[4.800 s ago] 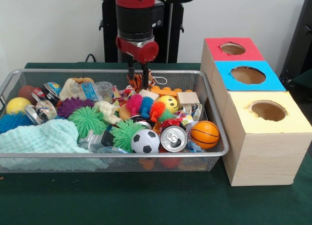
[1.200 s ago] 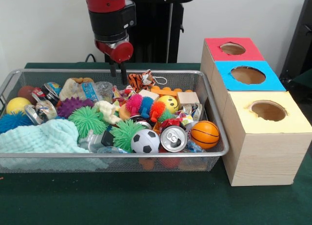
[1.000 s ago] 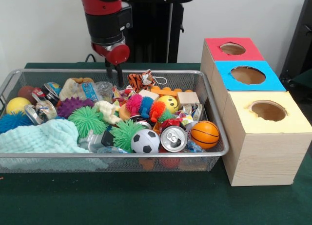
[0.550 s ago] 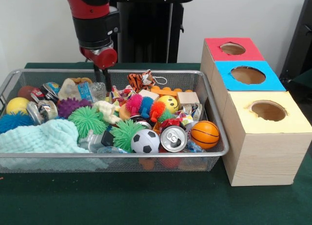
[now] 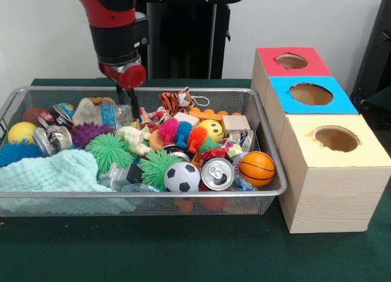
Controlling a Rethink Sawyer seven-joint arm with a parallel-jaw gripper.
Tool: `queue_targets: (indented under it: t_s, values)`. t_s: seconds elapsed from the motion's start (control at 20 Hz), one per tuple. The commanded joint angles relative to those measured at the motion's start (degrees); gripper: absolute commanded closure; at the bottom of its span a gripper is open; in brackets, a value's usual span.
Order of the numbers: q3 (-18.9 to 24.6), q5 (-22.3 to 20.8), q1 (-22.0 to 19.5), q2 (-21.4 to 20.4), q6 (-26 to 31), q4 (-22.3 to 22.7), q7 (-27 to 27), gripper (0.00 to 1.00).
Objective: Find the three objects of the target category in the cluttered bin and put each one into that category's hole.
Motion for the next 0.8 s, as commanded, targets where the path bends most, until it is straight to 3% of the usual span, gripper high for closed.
queue_targets:
  t_s: [0.05,0.3,0.4,0.45,0.8]
  values:
    - [5.04,-2.23,-1.07,0.75,2.76,-4.92,-1.75,0.0]
    - [5.91,-2.72,-1.45,-0.04,3.12,-4.06,-2.02,0.0]
    - [6.21,-3.24,-1.74,0.0,0.84,-3.52,-1.44,0.0]
    - [6.36,-3.5,-1.88,0.03,-0.3,-3.25,-1.15,1.0]
    - [6.01,-3.82,-1.45,-0.71,1.2,-3.75,-1.05,1.0]
